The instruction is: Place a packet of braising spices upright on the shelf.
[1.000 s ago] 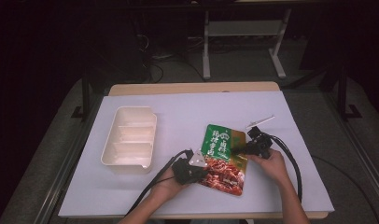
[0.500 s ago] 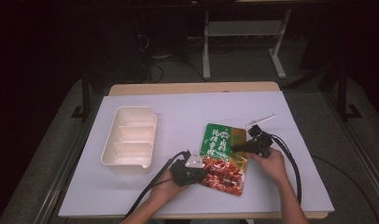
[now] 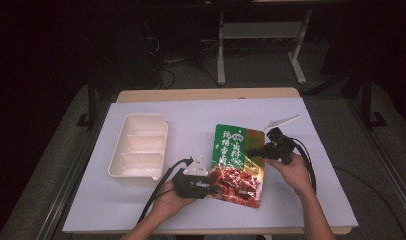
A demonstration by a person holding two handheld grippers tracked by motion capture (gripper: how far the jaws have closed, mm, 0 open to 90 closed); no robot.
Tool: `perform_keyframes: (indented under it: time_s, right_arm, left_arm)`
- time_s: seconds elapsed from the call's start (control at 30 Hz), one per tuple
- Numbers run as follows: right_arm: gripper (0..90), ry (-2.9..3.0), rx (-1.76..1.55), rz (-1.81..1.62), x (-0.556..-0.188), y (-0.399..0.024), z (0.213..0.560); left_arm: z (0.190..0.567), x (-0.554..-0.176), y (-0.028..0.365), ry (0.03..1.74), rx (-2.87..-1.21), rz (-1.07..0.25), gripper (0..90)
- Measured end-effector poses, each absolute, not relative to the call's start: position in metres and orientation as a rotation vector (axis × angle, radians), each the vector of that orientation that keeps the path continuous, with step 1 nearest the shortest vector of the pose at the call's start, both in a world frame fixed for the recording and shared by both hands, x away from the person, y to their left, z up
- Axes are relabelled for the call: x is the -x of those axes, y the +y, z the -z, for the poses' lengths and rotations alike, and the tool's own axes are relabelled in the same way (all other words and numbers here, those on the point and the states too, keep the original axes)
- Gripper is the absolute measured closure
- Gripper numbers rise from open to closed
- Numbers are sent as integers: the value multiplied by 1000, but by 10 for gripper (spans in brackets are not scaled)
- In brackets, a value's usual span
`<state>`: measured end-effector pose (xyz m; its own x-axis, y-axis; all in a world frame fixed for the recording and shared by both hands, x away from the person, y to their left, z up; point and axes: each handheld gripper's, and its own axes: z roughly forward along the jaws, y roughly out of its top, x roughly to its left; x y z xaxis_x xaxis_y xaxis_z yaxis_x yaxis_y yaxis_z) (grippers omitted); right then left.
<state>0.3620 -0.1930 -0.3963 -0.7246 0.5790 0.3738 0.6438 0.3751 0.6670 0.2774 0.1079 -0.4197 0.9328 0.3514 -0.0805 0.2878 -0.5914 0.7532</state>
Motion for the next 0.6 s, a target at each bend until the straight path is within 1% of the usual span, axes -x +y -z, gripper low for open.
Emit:
perform_keyframes:
  time_s: [0.13, 0.6]
  right_arm:
    - [892, -2558, 1116, 1293, -362, -188, 386]
    - [894, -2650, 1041, 1355, -350, -169, 345]
  left_arm:
    - [416, -274, 117, 436, -2220, -120, 638]
    - [418, -257, 132, 437, -2171, -122, 528]
